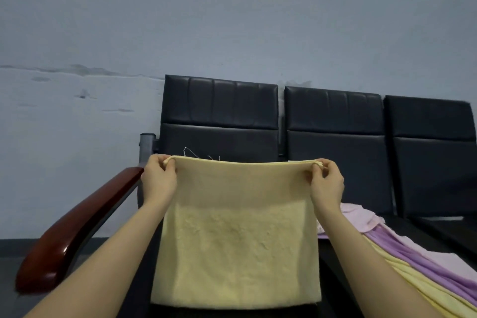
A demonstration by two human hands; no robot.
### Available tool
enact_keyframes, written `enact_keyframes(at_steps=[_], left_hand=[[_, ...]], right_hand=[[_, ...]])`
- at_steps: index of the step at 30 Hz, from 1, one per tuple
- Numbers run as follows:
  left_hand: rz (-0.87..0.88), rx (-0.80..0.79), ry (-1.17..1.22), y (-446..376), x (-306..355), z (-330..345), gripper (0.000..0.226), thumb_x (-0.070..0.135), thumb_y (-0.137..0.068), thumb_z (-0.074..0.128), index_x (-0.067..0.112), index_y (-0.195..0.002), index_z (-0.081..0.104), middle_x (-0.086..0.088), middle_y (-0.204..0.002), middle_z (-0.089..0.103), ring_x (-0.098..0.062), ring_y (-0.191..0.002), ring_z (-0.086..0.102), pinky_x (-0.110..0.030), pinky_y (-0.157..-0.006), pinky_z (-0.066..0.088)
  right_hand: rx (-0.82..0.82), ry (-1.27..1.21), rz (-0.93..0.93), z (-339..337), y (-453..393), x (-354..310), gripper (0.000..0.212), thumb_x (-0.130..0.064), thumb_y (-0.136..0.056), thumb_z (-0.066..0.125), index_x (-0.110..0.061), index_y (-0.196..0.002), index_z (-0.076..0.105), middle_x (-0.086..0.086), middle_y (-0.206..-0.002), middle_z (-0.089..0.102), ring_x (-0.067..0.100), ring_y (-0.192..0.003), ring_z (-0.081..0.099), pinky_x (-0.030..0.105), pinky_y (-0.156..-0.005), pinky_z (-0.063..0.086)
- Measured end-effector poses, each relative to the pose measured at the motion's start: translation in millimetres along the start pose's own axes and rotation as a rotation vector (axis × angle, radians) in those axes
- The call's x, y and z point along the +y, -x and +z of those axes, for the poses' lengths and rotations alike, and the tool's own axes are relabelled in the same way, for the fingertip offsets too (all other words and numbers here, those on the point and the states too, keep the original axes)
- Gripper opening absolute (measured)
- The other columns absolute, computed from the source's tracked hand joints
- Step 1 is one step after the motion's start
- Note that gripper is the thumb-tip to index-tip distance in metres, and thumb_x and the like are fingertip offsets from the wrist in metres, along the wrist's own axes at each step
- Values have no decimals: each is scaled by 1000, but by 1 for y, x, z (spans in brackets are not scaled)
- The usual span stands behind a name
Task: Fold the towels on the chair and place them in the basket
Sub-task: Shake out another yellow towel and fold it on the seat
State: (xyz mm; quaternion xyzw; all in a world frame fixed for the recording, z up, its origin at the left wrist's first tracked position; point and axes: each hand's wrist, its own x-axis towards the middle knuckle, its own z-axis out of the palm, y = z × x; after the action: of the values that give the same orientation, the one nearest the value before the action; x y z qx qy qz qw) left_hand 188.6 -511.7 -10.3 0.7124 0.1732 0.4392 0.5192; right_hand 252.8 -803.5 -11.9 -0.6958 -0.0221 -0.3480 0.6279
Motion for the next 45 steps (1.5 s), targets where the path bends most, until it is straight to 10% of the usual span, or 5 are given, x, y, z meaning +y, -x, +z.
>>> enact_keyframes(at_steps=[10, 20, 29, 45], left_hand=[[29, 148, 252, -5, 26, 9, 8, 14, -99, 46, 13, -106, 50, 1, -101, 53, -15, -92, 51, -27, -77, 39], [-13, 133, -63, 62, -73, -28, 12, 22, -92, 54, 30, -85, 55, 4, -89, 62, -26, -97, 57, -54, -93, 44], [-19, 27, -322, 89, -111, -44, 11, 17, -90, 51, 19, -88, 61, -1, -90, 64, -24, -94, 55, -38, -95, 28], [-43, -120, -435, 52, -161, 3, 27, 10, -93, 48, 11, -116, 62, -8, -115, 62, -27, -107, 56, -49, -99, 41]], right_hand=[[-63, -240, -74, 20, -22, -20, 18, -13, -99, 48, -29, -94, 56, -1, -99, 61, 12, -92, 58, 25, -78, 48], [-86, -92, 54, -3, 67, 39, 12, -10, -98, 48, -17, -102, 56, -6, -92, 58, 9, -86, 54, 25, -75, 45], [-94, 196, 199, -12, 108, 87, 13, -23, -92, 52, -31, -85, 59, -2, -96, 63, 25, -107, 52, 47, -106, 32], [-90, 301, 304, 24, 91, 133, 14, -11, -89, 46, -15, -89, 59, 1, -90, 61, 22, -94, 56, 50, -98, 42]])
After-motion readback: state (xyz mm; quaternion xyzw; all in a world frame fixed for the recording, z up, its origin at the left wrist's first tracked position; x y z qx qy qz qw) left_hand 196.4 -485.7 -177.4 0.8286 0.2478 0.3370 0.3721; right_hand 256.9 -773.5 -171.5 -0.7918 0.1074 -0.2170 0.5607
